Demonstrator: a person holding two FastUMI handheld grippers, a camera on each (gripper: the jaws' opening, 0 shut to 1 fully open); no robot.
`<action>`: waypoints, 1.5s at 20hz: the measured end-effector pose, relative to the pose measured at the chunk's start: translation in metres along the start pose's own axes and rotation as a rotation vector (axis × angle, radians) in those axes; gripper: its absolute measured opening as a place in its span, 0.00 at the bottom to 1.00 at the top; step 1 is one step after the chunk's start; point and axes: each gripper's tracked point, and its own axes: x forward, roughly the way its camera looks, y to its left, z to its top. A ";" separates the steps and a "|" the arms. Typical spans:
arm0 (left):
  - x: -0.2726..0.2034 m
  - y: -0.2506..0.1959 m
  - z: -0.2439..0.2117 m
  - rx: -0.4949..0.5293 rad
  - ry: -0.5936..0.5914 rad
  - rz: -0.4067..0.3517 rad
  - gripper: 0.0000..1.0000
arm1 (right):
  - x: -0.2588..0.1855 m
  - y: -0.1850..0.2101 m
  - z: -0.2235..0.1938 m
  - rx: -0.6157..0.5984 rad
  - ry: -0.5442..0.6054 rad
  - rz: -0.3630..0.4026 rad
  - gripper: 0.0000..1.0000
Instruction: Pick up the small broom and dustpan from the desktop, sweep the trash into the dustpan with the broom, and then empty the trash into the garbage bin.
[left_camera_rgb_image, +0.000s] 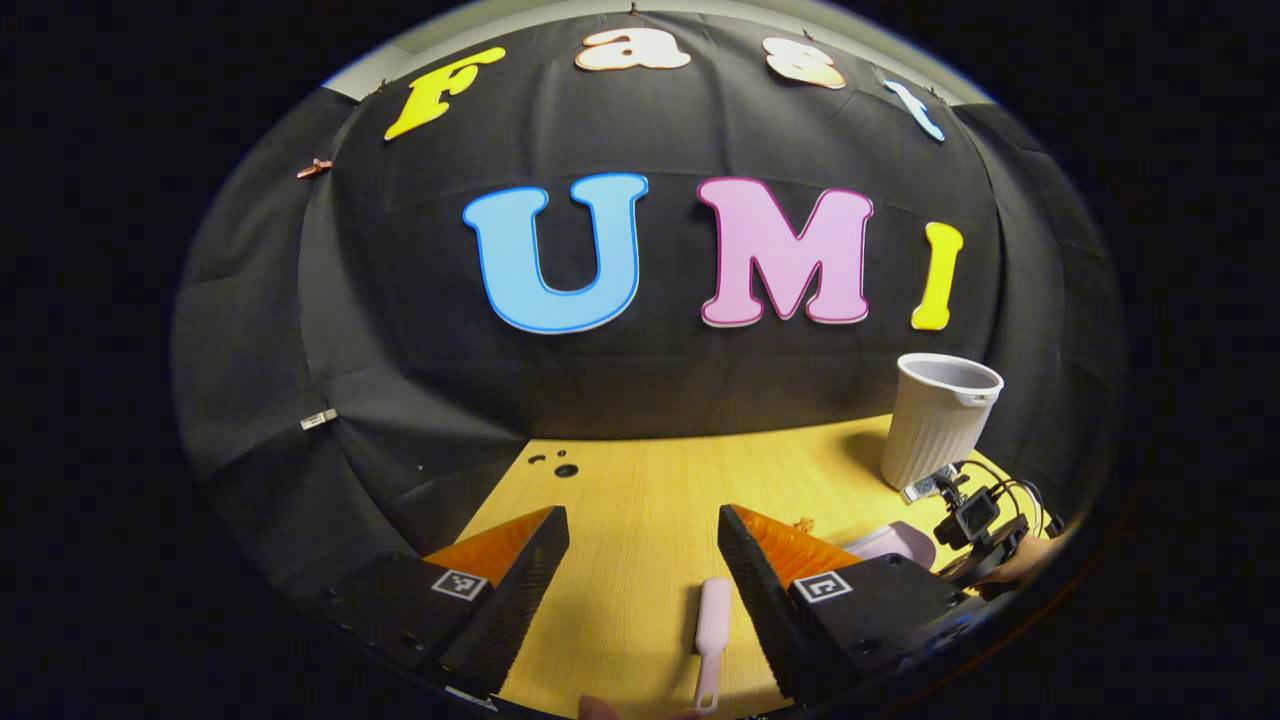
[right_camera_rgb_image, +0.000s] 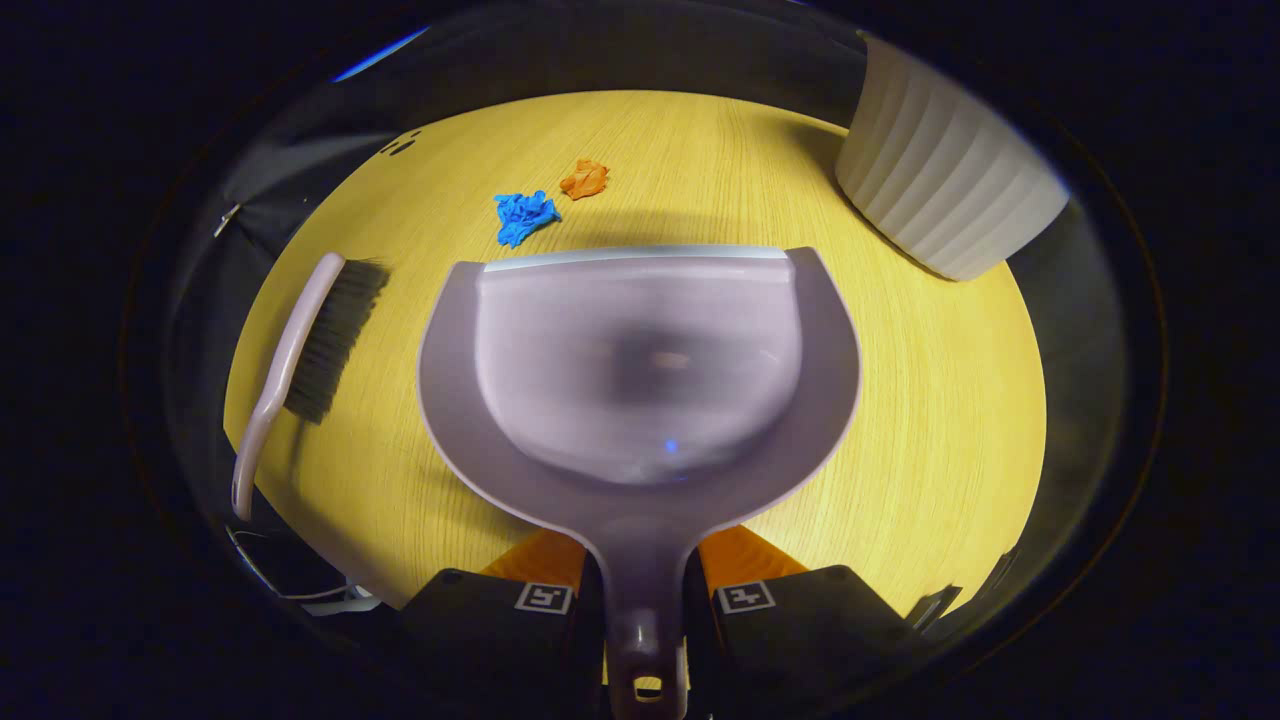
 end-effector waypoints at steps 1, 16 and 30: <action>0.006 -0.007 -0.014 -0.001 0.046 -0.026 0.95 | 0.000 0.000 0.001 -0.013 -0.012 0.008 0.37; 0.055 -0.074 -0.246 0.057 0.783 -0.206 0.76 | -0.073 -0.039 -0.038 -0.121 -0.070 0.019 0.36; 0.141 -0.087 -0.224 0.181 0.724 -0.218 0.25 | -0.085 -0.041 -0.048 -0.277 0.059 0.049 0.31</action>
